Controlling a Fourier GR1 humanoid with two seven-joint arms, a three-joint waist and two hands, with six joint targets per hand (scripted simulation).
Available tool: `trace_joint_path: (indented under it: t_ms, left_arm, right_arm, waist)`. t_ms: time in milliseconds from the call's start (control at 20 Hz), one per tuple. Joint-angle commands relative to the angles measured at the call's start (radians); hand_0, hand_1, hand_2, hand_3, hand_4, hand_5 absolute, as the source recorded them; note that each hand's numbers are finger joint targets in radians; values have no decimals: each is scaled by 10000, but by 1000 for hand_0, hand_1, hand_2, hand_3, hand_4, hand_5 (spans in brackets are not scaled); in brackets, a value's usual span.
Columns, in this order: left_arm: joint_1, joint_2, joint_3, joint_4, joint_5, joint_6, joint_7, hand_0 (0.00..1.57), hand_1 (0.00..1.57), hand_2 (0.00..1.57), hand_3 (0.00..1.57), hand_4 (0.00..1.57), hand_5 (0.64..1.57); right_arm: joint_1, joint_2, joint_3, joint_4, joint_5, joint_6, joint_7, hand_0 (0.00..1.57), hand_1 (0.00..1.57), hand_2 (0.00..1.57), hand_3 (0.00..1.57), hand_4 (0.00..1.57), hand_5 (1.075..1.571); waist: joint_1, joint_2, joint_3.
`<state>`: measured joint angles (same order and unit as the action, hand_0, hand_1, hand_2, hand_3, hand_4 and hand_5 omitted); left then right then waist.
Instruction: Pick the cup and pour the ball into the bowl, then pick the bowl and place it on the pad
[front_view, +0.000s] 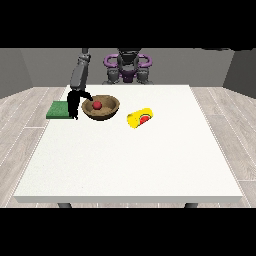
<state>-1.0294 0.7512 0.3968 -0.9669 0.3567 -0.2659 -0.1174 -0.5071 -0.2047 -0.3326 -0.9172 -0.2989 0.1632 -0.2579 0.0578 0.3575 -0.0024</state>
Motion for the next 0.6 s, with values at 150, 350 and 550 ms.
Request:
trace_joint_path:
  t_ms: [150, 350, 550]
  left_arm:
    - [-514, 99, -109, -810, 320, 138, 753, 0, 0, 0, 0, 0, 1531]
    - [-785, 471, 118, -631, 565, -94, 889, 0, 0, 0, 0, 0, 1528]
    - [-777, 114, -207, -859, 339, 249, 920, 0, 0, 0, 0, 0, 1539]
  right_arm:
    - [-526, -13, -355, 1500, 73, -280, -909, 0, 0, 0, 0, 338, 1569]
    - [-280, 5, -242, 1023, 78, -43, -1057, 0, 0, 0, 0, 284, 1566]
    - [-19, 776, 253, 596, 531, -845, -783, 0, 0, 0, 0, 385, 1570]
  waist:
    - [474, 383, 44]
    - [415, 743, 40]
    - [587, 420, 35]
